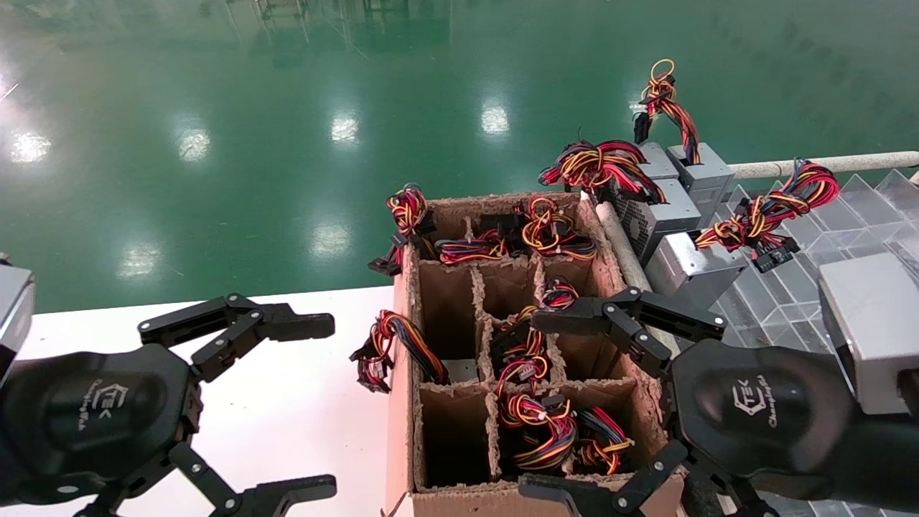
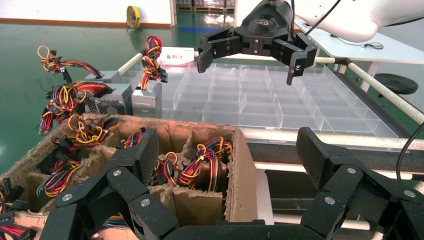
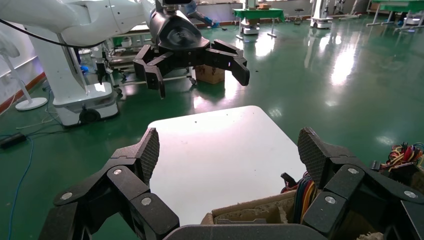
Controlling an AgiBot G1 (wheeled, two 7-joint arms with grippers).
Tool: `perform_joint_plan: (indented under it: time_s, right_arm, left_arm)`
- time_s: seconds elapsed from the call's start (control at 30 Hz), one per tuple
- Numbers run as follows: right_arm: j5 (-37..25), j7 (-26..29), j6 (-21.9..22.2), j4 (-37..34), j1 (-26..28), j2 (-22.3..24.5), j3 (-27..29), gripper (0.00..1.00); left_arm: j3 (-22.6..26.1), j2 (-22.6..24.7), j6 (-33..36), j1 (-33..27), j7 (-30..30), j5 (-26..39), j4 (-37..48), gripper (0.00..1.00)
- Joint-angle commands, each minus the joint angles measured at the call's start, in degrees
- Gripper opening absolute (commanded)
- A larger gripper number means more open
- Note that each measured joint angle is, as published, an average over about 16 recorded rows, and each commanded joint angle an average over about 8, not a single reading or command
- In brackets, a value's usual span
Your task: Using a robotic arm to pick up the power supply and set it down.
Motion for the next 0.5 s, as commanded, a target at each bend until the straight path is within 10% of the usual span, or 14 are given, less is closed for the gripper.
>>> perform_joint_plan:
  time_s: [0.03,0.5]
  right_arm:
    - [0.00,0.00,0.00,0.00,0.00,0.00,0.00,1.00]
    - [0.00,0.00,0.00,0.00,0.00,0.00,0.00,1.00]
  left_arm:
    - [0.00,0.00,0.00,0.00,0.00,0.00,0.00,1.00]
    - [0.00,0.00,0.00,0.00,0.00,0.00,0.00,1.00]
